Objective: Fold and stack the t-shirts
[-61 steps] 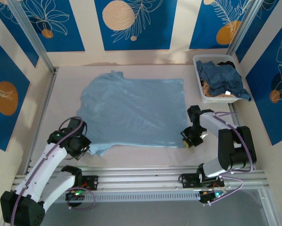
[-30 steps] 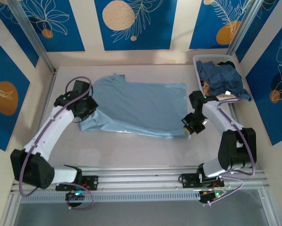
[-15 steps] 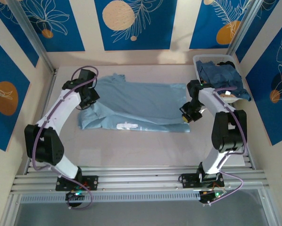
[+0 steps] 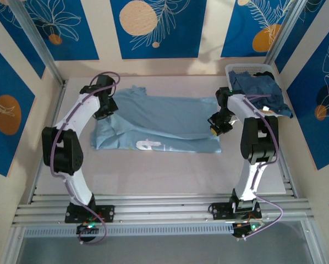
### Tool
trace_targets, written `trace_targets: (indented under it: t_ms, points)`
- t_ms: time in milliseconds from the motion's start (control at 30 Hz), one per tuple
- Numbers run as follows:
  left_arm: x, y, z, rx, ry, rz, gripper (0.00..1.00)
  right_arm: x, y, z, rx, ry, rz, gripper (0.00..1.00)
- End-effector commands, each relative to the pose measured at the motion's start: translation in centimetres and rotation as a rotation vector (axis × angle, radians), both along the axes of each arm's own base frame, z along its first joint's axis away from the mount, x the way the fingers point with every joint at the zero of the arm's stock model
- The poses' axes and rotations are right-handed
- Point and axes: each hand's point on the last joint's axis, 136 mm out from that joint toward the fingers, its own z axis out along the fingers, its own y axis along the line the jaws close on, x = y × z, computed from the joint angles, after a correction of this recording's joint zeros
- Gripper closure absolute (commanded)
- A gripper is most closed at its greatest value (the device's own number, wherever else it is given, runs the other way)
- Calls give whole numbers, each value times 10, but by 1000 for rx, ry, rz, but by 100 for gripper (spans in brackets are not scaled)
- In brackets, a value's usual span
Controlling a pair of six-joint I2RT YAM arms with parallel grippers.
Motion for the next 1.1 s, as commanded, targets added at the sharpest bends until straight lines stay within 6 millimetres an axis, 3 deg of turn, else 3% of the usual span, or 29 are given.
trace_targets:
  t_ms: [0,33,100,233,367,500,600,700,900,1067]
  points:
    - [17,12,4,19,5,-37,94,13,-3,5,21,-10,7,71]
    - [19,15,7,27,10,-38,79,15,-5,10,14,-24,12,60]
    - [18,23,15,48,4,-39,61,17,-10,20,5,-52,17,47]
    - [-5,36,26,59,30,-28,37,4,-17,39,-3,-98,27,39]
    - [-54,43,9,23,113,13,36,-28,-12,39,31,-106,34,38]
    - [-106,57,-30,-108,206,123,38,-62,-1,27,91,-118,62,39]
    - [-126,58,-59,-242,255,190,39,-77,4,16,143,-151,79,39]
    - [-134,60,-81,-324,274,242,40,-80,6,9,174,-179,87,39]
    - [-116,61,-95,-360,234,230,43,-84,0,-16,194,-143,58,41]
    - [-105,64,-103,-347,226,212,50,-82,-6,-24,166,-113,41,43]
